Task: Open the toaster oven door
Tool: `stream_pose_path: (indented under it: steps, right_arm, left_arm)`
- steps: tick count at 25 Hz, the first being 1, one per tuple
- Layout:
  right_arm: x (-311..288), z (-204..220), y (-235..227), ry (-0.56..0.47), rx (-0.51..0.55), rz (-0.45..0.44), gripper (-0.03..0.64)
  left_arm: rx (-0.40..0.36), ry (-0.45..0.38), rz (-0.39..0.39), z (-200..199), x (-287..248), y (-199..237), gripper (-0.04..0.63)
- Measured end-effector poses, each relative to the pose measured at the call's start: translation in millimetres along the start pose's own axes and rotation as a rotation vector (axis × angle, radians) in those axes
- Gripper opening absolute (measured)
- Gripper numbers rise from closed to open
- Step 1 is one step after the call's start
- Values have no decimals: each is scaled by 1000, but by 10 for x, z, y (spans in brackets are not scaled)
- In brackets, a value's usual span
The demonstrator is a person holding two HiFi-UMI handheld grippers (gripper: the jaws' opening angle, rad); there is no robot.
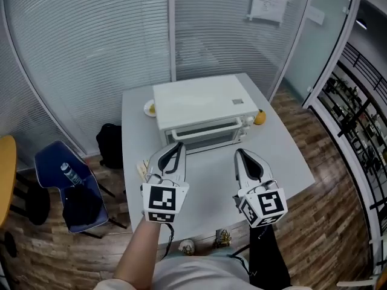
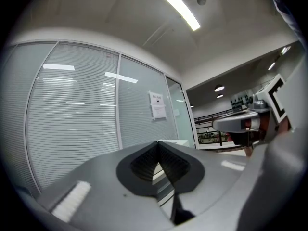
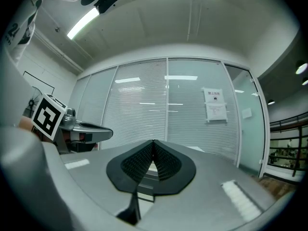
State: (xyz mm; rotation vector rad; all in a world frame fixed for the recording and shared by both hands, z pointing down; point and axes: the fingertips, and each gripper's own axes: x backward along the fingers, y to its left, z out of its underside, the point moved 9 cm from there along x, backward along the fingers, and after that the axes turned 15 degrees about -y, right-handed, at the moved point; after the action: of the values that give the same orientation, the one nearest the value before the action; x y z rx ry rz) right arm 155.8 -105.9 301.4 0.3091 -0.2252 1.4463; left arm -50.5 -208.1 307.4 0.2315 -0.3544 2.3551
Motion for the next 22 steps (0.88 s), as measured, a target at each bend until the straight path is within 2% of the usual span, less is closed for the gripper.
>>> stream_pose_path:
  steps: [6,14,18,22]
  right_arm:
    - [-394,177,-270,27,12,-58,3]
    - [-803,531,-736,124,-4,-154,2]
    - [-966,744,-846,184,-22,-202,2]
    - [-1123,957,-907,250,-28,-240,2]
  left_arm:
    - [-47,38,-62,65,-250,-15,55]
    - [-30,101,-154,296,-660,-122,55]
    - [-33,169,-168,486,-825,-174,55]
    - [-4,243,-190,694,-941,-172,55]
